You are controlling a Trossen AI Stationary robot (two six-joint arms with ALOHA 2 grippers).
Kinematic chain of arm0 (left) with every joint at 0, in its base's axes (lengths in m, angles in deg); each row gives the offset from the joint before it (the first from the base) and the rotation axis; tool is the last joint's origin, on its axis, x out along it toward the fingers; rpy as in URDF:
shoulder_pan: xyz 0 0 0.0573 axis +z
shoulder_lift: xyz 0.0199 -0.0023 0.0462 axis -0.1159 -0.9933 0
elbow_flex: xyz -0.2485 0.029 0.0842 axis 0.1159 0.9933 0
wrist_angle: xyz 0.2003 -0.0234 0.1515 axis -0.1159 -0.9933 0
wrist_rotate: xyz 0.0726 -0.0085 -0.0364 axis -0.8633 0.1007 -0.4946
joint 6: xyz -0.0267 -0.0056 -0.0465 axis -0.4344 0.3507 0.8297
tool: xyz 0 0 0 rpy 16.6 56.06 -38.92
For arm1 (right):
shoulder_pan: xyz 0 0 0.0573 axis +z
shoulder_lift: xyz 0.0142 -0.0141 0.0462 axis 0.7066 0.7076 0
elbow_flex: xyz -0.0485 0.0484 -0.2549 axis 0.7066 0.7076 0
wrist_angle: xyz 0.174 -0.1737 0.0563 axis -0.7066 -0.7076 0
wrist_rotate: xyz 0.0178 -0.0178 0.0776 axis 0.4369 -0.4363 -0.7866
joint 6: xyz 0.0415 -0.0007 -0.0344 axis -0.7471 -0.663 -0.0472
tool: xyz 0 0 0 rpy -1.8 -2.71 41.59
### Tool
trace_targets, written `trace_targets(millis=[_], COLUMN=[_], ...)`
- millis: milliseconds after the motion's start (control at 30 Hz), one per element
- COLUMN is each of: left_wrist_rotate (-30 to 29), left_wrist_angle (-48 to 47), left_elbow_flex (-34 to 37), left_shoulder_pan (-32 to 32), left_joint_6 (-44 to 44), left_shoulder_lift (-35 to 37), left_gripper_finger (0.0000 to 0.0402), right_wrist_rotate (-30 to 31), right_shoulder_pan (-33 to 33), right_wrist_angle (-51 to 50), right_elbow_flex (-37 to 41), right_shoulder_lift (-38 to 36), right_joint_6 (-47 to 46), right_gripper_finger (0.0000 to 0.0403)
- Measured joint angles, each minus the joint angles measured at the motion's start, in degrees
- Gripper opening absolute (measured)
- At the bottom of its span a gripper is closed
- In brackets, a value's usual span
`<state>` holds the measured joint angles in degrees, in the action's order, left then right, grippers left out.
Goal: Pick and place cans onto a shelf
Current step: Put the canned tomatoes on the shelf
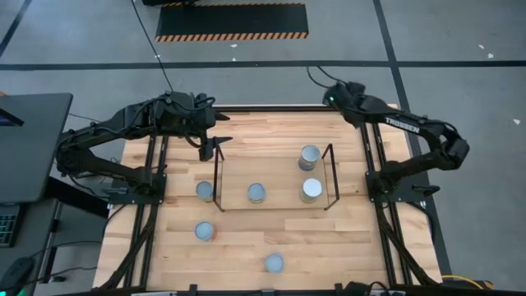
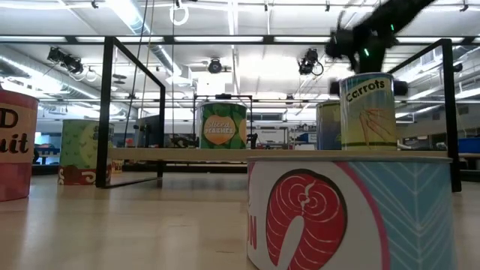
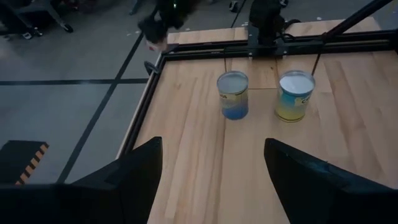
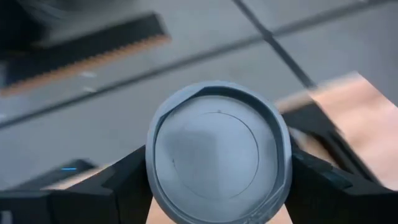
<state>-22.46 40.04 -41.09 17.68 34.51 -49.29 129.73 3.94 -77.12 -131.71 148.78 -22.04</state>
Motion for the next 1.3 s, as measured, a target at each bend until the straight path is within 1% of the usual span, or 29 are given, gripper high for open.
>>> trace_targets(millis=[100,233,467,600,700,833,900,1000,1167,1300], left_wrist_rotate=[-0.2,-0.2,-1.7,-2.2,-2.7,-3.3,-3.9,-4.7,-5.2,-5.2], left_wrist_angle=[-0.2,-0.6,-3.1,-4.3,-5.0,-5.4,-5.5,-5.8,-5.9,-6.3], left_elbow_flex=[0.0,0.0,0.0,0.0,0.0,0.0,0.0,0.0,0.0,0.0], left_shoulder_pan=[0.0,0.0,0.0,0.0,0.0,0.0,0.0,0.0,0.0,0.0], left_joint_6=[0.0,0.0,1.3,1.7,2.4,2.7,2.6,2.3,1.3,1.1], left_shoulder_lift=[0.0,0.0,1.2,2.8,4.7,7.4,8.4,9.9,11.3,11.4], left_gripper_finger=[0.0286,0.0286,0.0286,0.0286,0.0286,0.0286,0.0286,0.0286,0.0286,0.0286], right_wrist_rotate=[2.0,4.7,9.4,9.7,9.6,7.9,5.2,-1.0,-6.8,-8.1], right_shoulder_pan=[6.1,16.3,31.8,38.1,42.3,46.1,47.0,47.4,47.1,46.8], right_wrist_angle=[0.0,0.0,-1.7,-4.7,-8.9,-14.8,-17.1,-17.9,-19.7,-20.7], right_elbow_flex=[-7.8,-17.6,-33.6,-42.4,-48.0,-52.8,-53.6,-53.7,-53.7,-53.7], right_shoulder_lift=[1.6,7.5,22.9,32.4,38.9,45.4,47.7,50.7,53.0,53.6], right_joint_6=[3.0,5.5,6.0,5.3,2.6,-4.2,-7.2,-9.3,-11.2,-11.7], right_gripper_finger=[0.0289,0.0289,0.0289,0.0289,0.0289,0.0290,0.0290,0.0290,0.0290,0.0290])
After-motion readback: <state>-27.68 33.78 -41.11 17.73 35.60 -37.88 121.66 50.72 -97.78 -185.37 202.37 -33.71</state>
